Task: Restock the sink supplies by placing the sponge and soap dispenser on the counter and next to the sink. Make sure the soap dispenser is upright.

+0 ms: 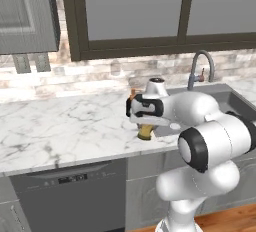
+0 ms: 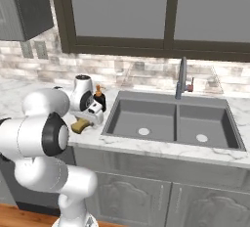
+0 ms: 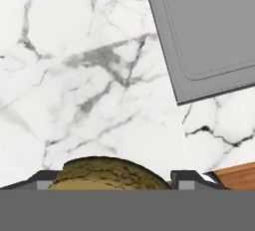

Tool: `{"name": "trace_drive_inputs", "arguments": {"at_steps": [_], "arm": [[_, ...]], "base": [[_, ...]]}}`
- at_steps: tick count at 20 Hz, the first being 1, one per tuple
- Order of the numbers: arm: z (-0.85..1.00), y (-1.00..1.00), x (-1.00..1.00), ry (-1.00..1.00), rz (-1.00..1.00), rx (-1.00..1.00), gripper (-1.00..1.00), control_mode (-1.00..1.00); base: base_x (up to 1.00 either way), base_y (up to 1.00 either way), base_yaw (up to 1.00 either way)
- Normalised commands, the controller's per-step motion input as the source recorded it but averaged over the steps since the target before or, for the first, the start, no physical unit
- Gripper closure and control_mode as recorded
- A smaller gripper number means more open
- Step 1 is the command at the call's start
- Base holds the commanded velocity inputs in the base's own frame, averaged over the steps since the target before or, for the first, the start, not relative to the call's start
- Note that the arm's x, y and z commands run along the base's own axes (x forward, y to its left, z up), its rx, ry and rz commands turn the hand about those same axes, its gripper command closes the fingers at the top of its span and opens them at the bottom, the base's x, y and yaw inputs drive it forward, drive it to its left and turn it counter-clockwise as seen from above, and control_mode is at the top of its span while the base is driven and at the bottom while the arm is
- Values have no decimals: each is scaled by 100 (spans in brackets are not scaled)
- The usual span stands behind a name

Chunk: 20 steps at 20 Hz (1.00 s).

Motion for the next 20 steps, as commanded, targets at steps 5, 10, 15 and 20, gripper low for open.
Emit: {"name": "trace_drive_inputs", "arguments": {"at_steps": [5,10,15,20], "arm": [[-46,0,35,-7,-9,0,100,-100],[-49,0,32,-3,-7,0,100,-100],[-26,0,25,-11,-4,0,-100,-100],[-1,0,5,-20,-3,0,-100,-100]], "base": [[0,0,0],[0,0,0],[0,0,0],[0,0,0]]}}
